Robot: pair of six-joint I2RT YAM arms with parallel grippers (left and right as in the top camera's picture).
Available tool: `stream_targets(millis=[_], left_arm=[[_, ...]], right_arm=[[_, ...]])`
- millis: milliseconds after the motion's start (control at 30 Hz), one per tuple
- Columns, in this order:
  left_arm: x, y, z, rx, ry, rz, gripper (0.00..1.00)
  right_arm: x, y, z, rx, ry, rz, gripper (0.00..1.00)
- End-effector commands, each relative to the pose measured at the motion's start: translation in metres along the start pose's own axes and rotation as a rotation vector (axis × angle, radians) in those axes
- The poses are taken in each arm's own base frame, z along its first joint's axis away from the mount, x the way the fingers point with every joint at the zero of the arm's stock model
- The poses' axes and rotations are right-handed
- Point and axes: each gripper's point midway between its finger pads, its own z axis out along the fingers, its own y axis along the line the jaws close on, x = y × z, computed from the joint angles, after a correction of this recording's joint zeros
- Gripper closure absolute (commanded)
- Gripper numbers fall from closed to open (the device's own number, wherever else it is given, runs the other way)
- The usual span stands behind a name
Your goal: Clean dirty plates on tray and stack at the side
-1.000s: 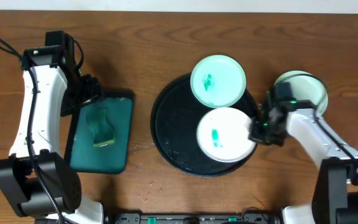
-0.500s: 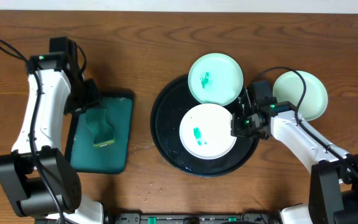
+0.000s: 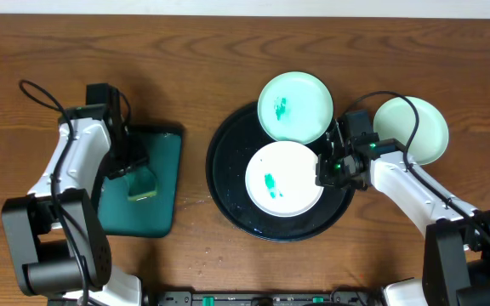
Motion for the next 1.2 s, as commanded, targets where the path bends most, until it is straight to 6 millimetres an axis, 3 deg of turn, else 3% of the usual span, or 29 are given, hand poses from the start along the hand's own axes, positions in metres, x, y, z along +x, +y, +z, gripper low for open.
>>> stream_targets(millis=[0,267,400,567,700,900,1067,1167], left_arm=[[0.008,0.003,0.016,-0.015,0.034,0.000,0.54],[0.011,0.005,0.047,-0.034,0.093,-0.001,0.59],[0.014,0.006,0.058,-0.042,0.119,-0.002,0.93],[0.012,0.001,0.054,-0.015,0.111,-0.002,0.93],[0.009,-0.002,0.038,-0.003,0.069,0.005,0.93],[0.004,-0.018,-0.011,0.044,-0.065,0.057,0.93],[0.015,-0.042,-0.055,0.097,-0.173,0.141,0.93],[0.031,-0.064,-0.068,0.151,-0.178,0.205,0.93]], right_arm=[[0.004,0.002,0.003,-0.002,0.012,-0.002,0.99],[0.006,0.001,0.003,0.001,0.019,0.001,0.99],[0.009,0.000,0.003,0.007,0.033,0.004,0.99],[0.011,-0.001,0.003,0.009,0.040,0.006,0.99],[0.011,-0.001,0.003,0.010,0.042,0.007,0.99],[0.012,-0.002,0.003,0.012,0.045,0.003,0.99],[0.009,-0.001,0.003,0.011,0.033,-0.004,0.99],[0.007,0.000,0.003,0.008,0.023,-0.005,0.99]])
